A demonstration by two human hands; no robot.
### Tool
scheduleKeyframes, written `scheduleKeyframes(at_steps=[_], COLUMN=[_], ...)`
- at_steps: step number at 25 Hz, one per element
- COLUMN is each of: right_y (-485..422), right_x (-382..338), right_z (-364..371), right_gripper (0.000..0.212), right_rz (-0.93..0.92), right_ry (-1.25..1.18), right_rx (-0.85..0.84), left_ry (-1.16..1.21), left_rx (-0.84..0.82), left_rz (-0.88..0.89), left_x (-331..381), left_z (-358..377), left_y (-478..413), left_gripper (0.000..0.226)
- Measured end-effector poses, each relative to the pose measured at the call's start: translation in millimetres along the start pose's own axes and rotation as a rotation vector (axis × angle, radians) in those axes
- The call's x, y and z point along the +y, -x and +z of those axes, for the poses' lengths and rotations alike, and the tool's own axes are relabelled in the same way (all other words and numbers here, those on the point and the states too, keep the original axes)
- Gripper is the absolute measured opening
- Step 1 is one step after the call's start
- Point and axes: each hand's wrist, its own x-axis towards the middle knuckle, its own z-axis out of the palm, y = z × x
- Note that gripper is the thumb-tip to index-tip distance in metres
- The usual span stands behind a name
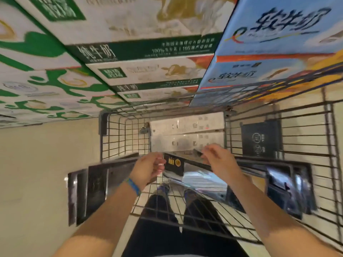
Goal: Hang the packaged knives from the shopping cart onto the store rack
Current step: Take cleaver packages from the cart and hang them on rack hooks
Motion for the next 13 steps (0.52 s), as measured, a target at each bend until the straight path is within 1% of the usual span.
scheduleKeyframes(at_steps=[2, 3, 4, 6, 7, 8, 9, 10, 11, 13], right_y=[-30, -45, -59, -86, -98, -109, -120, -130, -136, -145], right_x=[2, 5, 6, 10, 9, 9, 8, 10, 11, 17], right_z=[12, 20, 26, 43, 52, 61, 71, 83, 94, 116], right_gripper=[0.02, 0.022, 0.024, 0.026, 0.027, 0.029, 0.035, 0.044, 0.056, 0.082], right_rz=[-0.051, -0.06, -0.065, -0.067, -0.069, -0.063, -0.055, -0.045, -0.025, 0.044], right_ry=[0.158, 0.234, 0.301, 0.364, 0.364, 0.364, 0.381, 0.421, 0.473, 0.575], right_rx=[-0.006, -0.017, -0.027, -0.048, -0.058, -0.067, -0.079, -0.111, -0.157, -0.259], left_ry=[0.151, 0.133, -0.043, -0.546, -0.696, -0.759, -0.776, -0.785, -0.764, -0.631], left_rx=[0.011, 0.046, 0.1, 0.266, 0.326, 0.365, 0.38, 0.357, 0.31, 0.254], left_rz=[-0.065, -0.062, -0.018, 0.145, 0.206, 0.192, 0.141, 0.079, 0.04, 0.041], left_x=[5, 5, 8, 12, 16, 19, 21, 21, 19, 15], left_z=[14, 22, 29, 35, 34, 29, 24, 18, 14, 9], left_y=[-43, -65, -87, -124, -139, -153, -167, -180, -190, -207], left_gripper=[0.018, 0.023, 0.032, 0.046, 0.05, 0.055, 0.061, 0.065, 0.065, 0.056])
